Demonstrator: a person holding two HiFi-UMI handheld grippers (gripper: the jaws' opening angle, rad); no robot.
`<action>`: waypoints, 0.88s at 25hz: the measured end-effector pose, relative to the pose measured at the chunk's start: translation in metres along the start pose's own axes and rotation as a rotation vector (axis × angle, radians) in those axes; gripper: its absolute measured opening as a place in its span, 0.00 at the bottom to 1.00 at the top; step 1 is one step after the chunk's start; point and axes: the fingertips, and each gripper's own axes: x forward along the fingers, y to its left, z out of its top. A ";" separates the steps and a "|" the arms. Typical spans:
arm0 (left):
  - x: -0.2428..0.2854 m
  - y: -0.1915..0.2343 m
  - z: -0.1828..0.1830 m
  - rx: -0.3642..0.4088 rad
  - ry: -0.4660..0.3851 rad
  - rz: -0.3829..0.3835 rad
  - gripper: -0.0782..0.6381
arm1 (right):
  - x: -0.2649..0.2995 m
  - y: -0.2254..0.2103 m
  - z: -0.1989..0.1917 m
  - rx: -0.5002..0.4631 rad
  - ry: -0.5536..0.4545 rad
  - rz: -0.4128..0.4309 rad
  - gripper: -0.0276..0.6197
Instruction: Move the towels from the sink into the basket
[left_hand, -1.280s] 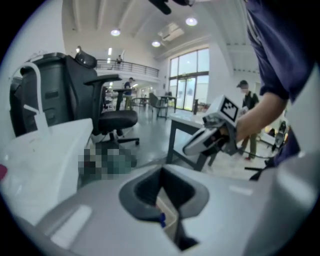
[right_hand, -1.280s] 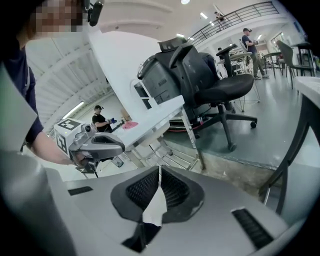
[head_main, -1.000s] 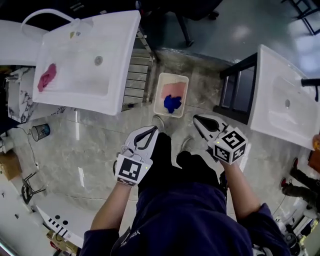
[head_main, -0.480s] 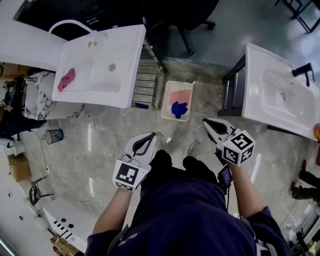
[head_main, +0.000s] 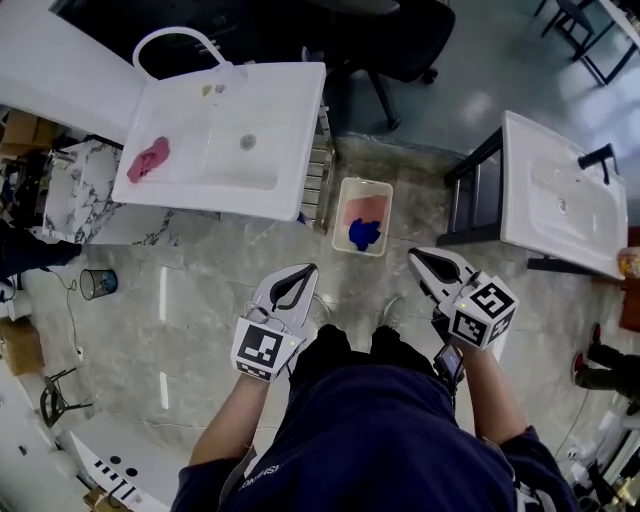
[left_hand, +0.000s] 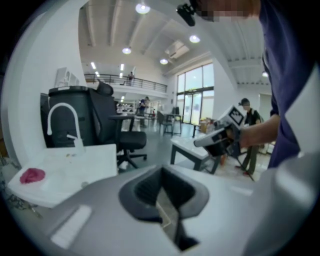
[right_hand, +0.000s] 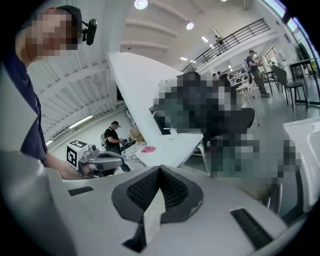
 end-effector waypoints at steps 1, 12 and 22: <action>-0.008 0.009 -0.001 -0.003 -0.012 0.005 0.11 | 0.006 0.010 0.005 -0.007 -0.006 0.001 0.05; -0.110 0.098 -0.021 -0.021 -0.092 0.085 0.11 | 0.091 0.120 0.039 -0.127 -0.026 0.047 0.05; -0.190 0.170 -0.040 -0.056 -0.140 0.208 0.11 | 0.174 0.194 0.051 -0.184 -0.005 0.141 0.05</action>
